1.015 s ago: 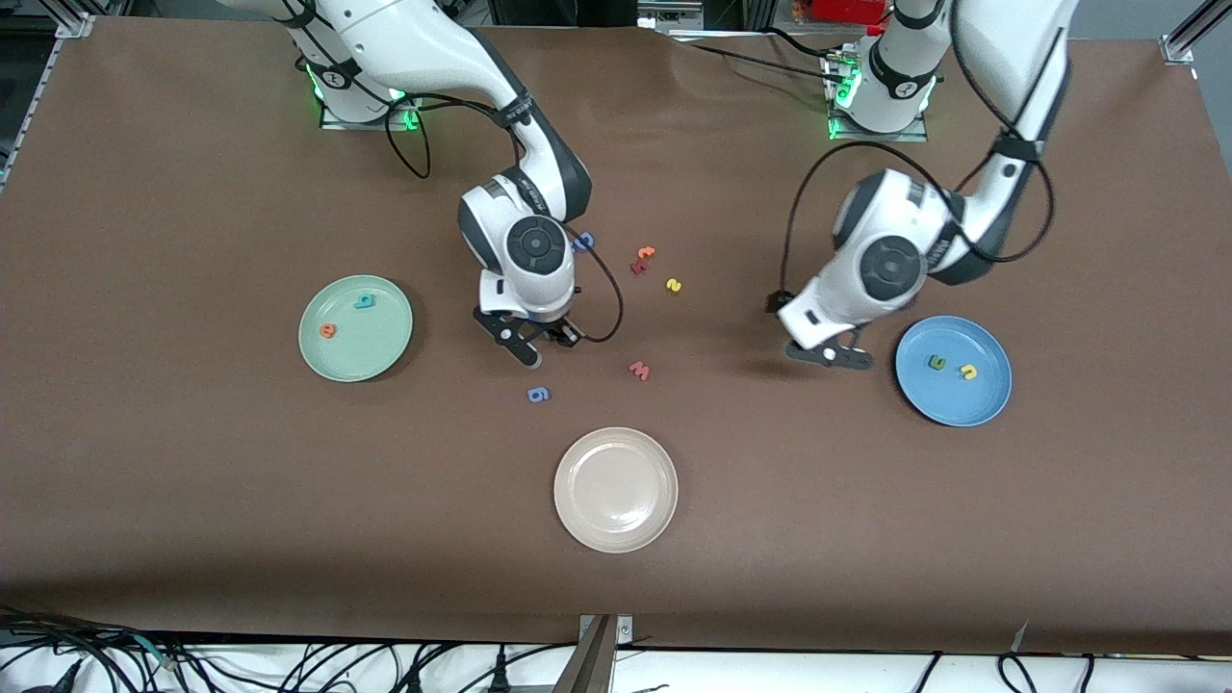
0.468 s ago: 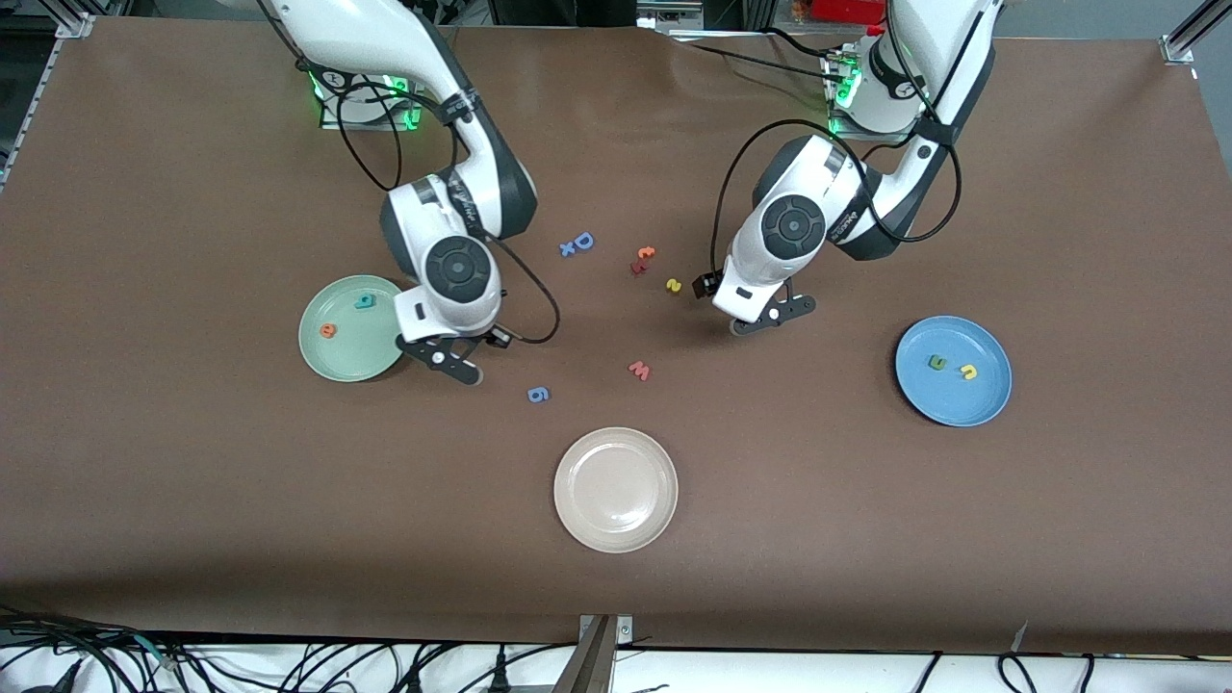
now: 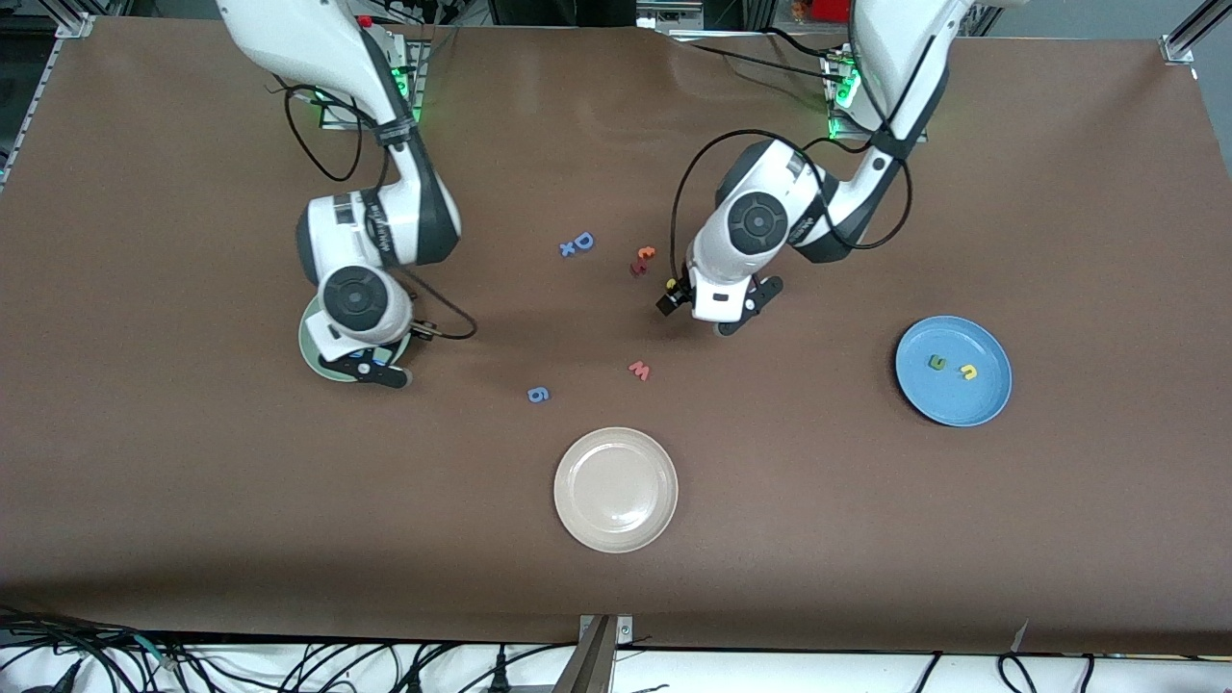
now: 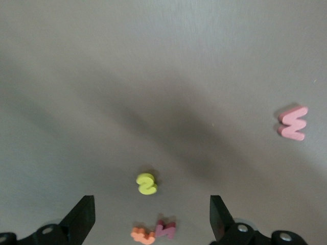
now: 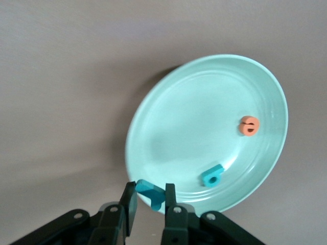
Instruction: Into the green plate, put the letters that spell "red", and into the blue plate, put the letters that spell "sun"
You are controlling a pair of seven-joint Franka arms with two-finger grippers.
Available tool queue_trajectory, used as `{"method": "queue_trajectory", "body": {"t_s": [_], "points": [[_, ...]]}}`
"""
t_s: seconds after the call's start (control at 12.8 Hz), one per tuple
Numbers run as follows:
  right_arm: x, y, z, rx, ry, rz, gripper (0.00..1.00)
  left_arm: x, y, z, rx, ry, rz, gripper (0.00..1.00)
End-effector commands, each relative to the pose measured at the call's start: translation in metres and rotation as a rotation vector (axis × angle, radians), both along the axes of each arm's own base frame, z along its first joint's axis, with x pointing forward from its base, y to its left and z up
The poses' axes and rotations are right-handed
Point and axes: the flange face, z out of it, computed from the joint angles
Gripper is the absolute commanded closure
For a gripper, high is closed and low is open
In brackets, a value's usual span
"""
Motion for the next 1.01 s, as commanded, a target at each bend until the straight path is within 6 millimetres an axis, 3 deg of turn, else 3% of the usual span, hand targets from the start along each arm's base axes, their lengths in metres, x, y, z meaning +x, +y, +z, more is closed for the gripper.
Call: {"method": "queue_trajectory", "body": {"t_s": [0.0,0.08,0.23,0.62,0.7,0.78,0.86,0.94], "points": [[-0.008,-0.034,0.0,0.075,0.035,0.041,0.9,0.0,-0.011,-0.015,-0.002,0.004,0.028,0.06],[-0.005,-0.049,-0.003,0.087,0.046,0.06,0.9,-0.001,-0.009,-0.019,0.005,0.008,0.028,0.14],[-0.001,-0.063,-0.016,0.096,0.062,0.07,0.89,-0.001,-0.002,-0.03,0.05,-0.007,-0.013,0.17],[0.005,-0.065,-0.046,0.147,0.041,0.08,0.88,-0.017,-0.016,-0.047,0.153,-0.039,0.006,0.17],[0.004,-0.064,-0.048,0.146,0.044,0.08,0.83,-0.021,-0.019,-0.049,0.161,-0.04,0.008,0.17],[0.003,-0.065,-0.049,0.146,0.048,0.082,0.63,-0.021,-0.02,-0.05,0.161,-0.04,0.008,0.17],[0.003,-0.066,-0.049,0.148,0.05,0.087,0.3,-0.021,-0.02,-0.05,0.161,-0.04,0.008,0.17],[0.004,-0.065,-0.047,0.15,0.048,0.091,0.13,-0.021,-0.021,-0.05,0.161,-0.038,0.015,0.17]]}}
